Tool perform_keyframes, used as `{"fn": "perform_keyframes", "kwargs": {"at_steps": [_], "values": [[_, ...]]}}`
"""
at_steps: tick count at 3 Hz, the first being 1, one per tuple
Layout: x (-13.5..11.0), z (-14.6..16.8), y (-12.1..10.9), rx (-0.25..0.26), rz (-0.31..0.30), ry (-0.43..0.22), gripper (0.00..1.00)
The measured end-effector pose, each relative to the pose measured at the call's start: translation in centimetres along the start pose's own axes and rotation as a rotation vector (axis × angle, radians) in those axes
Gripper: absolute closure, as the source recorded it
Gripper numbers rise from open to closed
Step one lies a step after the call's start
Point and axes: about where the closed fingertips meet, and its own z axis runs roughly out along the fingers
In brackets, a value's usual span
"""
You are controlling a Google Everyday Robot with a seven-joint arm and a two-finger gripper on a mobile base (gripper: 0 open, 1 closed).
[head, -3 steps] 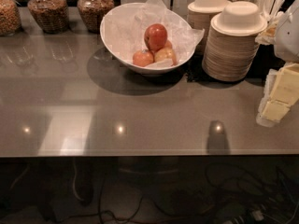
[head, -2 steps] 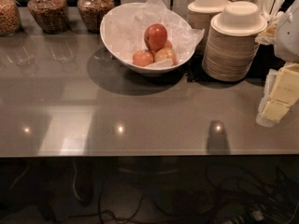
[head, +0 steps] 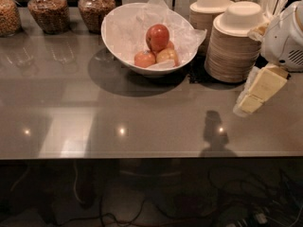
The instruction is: Pick apple from white bowl
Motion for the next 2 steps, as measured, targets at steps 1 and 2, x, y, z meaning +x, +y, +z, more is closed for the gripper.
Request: {"fn": "perform_keyframes", "kwargs": {"at_steps": [1, 2], "values": [[-1.5, 1.8, -2.2, 0.089, 0.043, -0.108, 0.00], [-3.6, 2.6, -5.6, 0.198, 0.084, -0.206, 0.00]]}}
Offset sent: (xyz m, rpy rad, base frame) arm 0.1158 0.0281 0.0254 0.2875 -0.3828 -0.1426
